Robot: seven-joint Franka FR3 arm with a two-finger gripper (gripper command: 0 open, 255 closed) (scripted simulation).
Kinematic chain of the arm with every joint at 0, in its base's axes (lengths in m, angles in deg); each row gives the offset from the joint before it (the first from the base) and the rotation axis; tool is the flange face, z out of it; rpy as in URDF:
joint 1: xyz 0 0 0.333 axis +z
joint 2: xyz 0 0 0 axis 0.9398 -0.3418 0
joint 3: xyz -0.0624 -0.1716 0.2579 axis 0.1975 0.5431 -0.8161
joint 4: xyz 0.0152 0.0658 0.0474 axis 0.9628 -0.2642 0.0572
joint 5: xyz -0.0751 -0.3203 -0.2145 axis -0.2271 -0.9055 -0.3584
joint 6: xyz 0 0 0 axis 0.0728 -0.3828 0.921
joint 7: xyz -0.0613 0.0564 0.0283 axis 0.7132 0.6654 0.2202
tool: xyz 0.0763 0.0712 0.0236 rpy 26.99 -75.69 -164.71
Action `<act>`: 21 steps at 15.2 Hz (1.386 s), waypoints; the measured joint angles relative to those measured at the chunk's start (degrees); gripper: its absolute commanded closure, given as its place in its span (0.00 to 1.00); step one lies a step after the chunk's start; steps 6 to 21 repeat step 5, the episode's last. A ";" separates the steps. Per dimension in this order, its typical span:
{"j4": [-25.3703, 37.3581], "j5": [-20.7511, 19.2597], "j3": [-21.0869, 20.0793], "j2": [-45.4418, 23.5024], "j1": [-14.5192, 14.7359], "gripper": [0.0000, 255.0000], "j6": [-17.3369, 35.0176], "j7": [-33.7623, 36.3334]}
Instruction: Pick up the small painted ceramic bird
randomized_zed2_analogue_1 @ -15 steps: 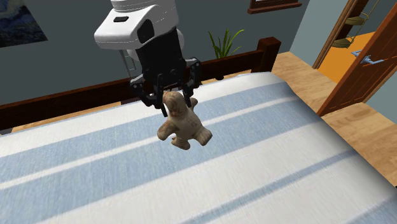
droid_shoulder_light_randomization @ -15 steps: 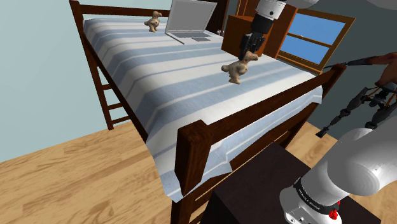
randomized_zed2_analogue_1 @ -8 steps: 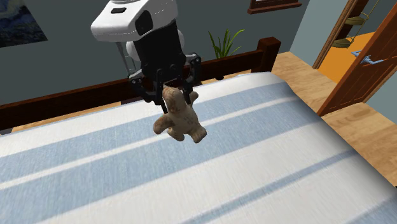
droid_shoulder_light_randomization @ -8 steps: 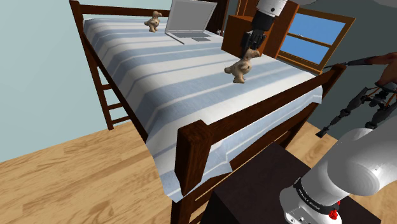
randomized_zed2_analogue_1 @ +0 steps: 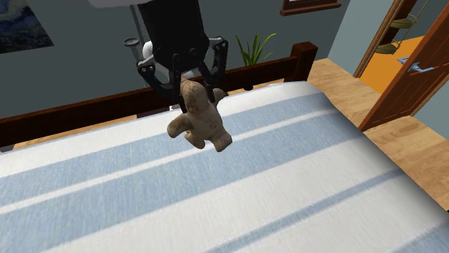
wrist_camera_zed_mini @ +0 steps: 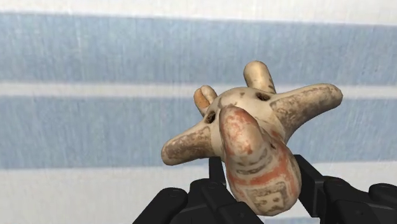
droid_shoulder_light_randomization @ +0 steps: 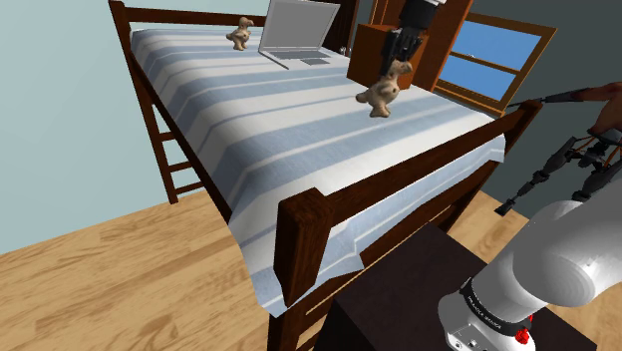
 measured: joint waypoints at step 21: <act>4.17 0.06 0.11 -0.57 0.00 1.00 -3.60 0.14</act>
